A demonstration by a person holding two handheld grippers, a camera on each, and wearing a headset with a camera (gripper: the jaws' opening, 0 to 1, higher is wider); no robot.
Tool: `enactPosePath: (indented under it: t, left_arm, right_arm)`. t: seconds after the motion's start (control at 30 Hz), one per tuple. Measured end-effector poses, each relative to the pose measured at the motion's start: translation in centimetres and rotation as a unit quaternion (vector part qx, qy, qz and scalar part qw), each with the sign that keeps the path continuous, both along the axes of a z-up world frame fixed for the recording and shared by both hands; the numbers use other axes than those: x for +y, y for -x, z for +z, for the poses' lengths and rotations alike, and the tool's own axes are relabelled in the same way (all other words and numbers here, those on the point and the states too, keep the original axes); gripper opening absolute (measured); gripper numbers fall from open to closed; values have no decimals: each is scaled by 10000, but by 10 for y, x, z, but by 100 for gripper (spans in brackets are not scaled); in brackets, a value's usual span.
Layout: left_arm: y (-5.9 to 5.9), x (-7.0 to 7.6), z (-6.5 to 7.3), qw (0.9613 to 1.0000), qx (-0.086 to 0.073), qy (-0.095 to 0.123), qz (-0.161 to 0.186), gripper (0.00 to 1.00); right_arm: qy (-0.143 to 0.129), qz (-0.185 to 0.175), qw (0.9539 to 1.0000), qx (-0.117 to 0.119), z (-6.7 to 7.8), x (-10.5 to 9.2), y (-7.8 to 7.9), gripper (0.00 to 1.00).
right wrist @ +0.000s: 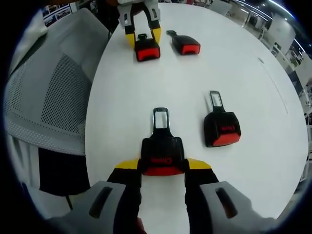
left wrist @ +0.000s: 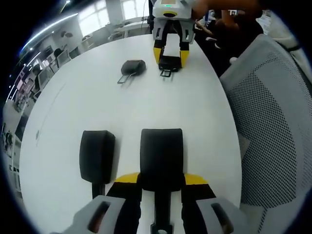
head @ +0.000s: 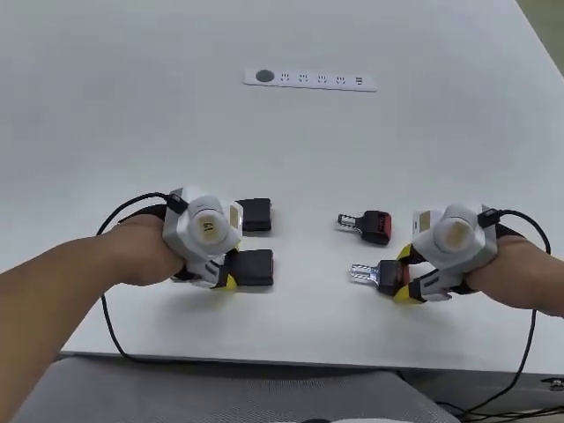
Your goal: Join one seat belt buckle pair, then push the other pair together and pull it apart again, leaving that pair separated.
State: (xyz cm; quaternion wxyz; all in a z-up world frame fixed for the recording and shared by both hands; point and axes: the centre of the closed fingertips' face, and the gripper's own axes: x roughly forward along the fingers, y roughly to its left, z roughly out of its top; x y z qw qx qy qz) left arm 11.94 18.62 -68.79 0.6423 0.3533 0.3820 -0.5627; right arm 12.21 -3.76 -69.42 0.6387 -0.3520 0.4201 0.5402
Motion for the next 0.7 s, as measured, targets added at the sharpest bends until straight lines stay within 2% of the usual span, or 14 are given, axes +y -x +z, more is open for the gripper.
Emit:
enactPosePath:
  t: [0.5,0.7]
  left_arm:
    - [-6,3,-6,9999,84,-40,42,31]
    - [-6,3,-7,9999,119,-57,51,31]
  right_arm:
    - [12,18,10000,-8,-1,3,-3,33]
    - [-101,64,9999,-64,1,19,-5,33]
